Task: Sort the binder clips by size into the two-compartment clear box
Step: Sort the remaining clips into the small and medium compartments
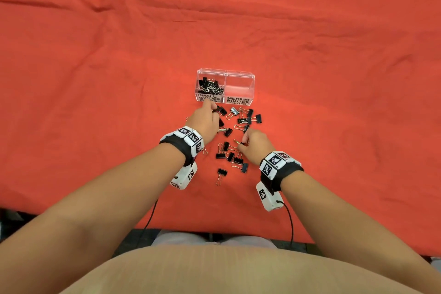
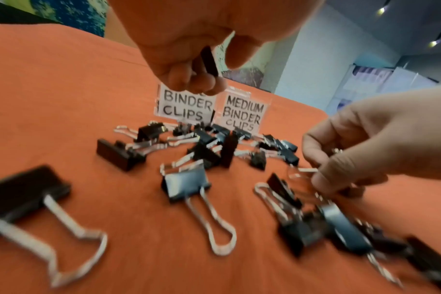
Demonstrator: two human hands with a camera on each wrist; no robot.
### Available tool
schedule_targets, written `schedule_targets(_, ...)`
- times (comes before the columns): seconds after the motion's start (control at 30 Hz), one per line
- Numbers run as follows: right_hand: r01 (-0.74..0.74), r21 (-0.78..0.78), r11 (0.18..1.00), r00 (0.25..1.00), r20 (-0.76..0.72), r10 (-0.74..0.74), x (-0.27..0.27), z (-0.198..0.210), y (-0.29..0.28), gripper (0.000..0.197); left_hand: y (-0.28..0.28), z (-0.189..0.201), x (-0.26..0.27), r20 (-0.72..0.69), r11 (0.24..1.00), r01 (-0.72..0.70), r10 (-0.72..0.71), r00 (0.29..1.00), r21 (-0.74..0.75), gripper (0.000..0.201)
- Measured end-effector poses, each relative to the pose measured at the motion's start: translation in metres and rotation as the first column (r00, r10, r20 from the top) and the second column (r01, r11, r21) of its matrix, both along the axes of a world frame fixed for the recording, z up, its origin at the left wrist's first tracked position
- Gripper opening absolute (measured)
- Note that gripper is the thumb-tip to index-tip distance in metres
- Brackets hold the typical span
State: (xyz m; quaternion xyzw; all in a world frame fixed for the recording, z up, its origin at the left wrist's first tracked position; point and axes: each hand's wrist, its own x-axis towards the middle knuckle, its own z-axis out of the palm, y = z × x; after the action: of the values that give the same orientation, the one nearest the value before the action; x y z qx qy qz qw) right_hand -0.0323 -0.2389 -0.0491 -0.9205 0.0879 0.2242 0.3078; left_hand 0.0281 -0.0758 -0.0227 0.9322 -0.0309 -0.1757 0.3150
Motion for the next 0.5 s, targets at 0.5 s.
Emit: schedule_targets(0.5,0.249,0.318,0.915,0.963,0.017,-0.268,0.076,0.054,0.001,0.005,0.012,0.023,0.078,0.017,0.995,-0.084,0.085,0.996,-0.054,0.057)
